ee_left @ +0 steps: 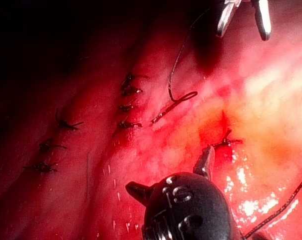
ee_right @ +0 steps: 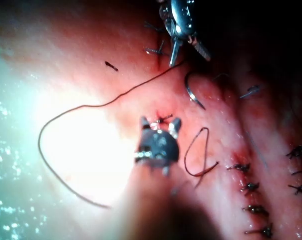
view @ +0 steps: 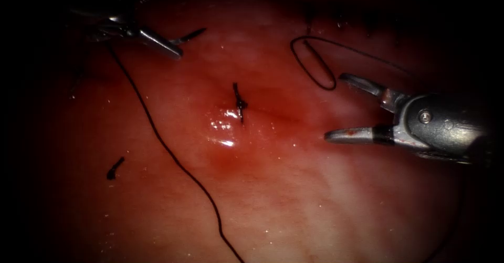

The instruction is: Wound Closure

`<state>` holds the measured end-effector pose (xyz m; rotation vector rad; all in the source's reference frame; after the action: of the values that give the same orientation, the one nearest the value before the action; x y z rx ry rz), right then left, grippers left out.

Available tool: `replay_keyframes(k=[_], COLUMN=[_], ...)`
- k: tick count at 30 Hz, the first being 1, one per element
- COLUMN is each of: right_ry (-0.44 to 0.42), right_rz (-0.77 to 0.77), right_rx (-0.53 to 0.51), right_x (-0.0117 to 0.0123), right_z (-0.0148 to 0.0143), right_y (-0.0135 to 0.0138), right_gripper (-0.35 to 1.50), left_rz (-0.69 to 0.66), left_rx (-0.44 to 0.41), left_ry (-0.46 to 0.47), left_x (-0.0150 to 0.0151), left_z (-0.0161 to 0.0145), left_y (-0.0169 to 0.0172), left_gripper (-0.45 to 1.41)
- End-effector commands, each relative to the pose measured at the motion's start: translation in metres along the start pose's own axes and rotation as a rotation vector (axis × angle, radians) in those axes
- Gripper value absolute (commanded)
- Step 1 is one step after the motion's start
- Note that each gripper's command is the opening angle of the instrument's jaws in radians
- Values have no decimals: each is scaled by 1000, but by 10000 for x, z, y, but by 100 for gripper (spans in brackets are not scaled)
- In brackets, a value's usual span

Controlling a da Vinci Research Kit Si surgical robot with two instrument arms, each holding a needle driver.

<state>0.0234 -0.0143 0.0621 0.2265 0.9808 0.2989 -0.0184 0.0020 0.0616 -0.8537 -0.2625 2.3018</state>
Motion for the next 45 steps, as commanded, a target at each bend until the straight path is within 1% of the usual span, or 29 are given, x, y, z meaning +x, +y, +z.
replay_keyframes(k=[1,3,7,10,11,13,15,17,19,21,23,26,28,31,32,33,34,36,41,45], right_ry=[4,4,-4,-3,-2,-2,-2,-2,-2,-2,-2,-2,-1,0,0,0,0,2,2,2], right_rz=[-5,-2,-4,-4,-4,-4,-4,-4,-3,-3,-3,-3,-3,-4,-4,-4,-4,-4,-4,-5], right_rx=[8,19,26,29,29,29,29,30,30,29,29,28,30,33,34,34,34,37,37,37], right_x=[1,1,3,4,4,4,4,5,5,5,6,6,6,6,6,6,6,5,5,5], right_z=[15,21,26,28,28,28,28,27,28,28,29,30,31,31,31,30,30,30,30,30], right_y=[-5,-8,-12,-13,-14,-14,-14,-14,-14,-14,-14,-14,-15,-15,-15,-15,-15,-15,-16,-15], right_gripper=[103,105,105,105,105,105,105,105,105,105,105,105,105,103,103,101,101,100,96,93], left_rz=[3,11,35,48,53,64,71,70,61,53,42,36,29,28,28,28,27,56,119,174], left_rx=[-6,-8,-23,-50,-53,-49,-46,-49,-53,-55,-55,-61,-63,-68,-69,-70,-72,-80,-65,-53], left_ry=[-10,-43,-107,-135,-138,-147,-182,-225,-261,-271,-270,-273,-273,-273,-273,-273,-273,-273,-278,-226], left_x=[0,-5,-18,-26,-29,-35,-43,-50,-56,-59,-60,-60,-59,-58,-57,-56,-55,-53,-47,-38], left_z=[14,28,50,66,72,78,86,93,99,102,103,103,102,101,101,100,99,97,91,82], left_y=[-2,-5,-9,-14,-18,-23,-27,-28,-30,-31,-32,-32,-31,-32,-32,-32,-33,-34,-32,-24], left_gripper=[64,64,71,88,89,84,78,83,83,86,83,68,47,4,-13,-35,-45,-45,-45,-45])
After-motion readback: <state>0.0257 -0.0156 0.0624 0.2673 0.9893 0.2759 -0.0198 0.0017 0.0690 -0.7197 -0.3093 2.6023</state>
